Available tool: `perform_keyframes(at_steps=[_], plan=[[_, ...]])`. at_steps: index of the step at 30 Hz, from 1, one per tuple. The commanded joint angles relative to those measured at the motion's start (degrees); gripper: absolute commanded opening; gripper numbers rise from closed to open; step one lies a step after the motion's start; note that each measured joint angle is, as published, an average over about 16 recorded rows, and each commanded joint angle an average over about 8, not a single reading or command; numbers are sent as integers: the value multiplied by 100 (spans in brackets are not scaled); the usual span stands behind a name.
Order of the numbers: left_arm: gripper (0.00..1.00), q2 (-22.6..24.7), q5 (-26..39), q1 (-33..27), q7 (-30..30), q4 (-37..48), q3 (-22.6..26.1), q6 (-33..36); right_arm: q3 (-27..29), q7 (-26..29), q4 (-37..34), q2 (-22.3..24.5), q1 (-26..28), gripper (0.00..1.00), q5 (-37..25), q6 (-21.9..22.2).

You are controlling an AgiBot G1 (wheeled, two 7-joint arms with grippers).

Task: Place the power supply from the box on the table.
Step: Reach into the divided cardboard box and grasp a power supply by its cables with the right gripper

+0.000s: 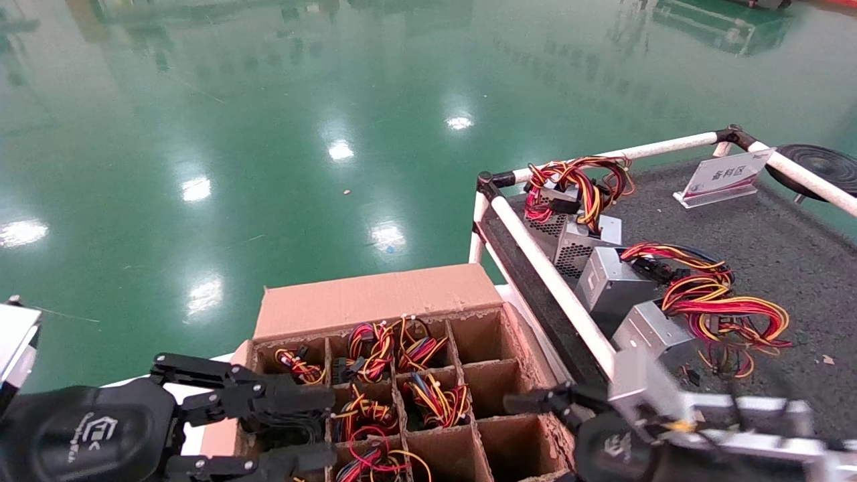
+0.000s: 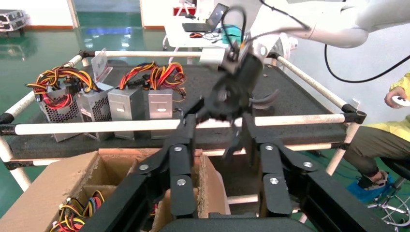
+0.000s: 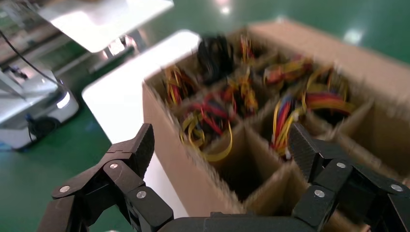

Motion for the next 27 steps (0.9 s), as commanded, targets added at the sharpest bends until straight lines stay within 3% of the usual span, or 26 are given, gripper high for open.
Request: perform_keyframes(at_steps=[1, 10, 18, 22, 27], plan=[[100, 0, 0, 0, 0, 0, 0, 0, -106, 131, 3, -55, 7, 100, -202, 117], [100, 0, 0, 0, 0, 0, 0, 0, -465, 547, -105, -505, 105, 99, -861, 578], [100, 0, 0, 0, 0, 0, 1, 0, -713, 809, -362, -958, 385, 48, -1349, 860], [100, 0, -1, 0, 0, 0, 1, 0, -806, 905, -518, -1175, 548, 38, -1500, 922], [100, 0, -1, 0, 0, 0, 1, 0, -915, 955, -747, -1434, 728, 12, -1701, 1013]])
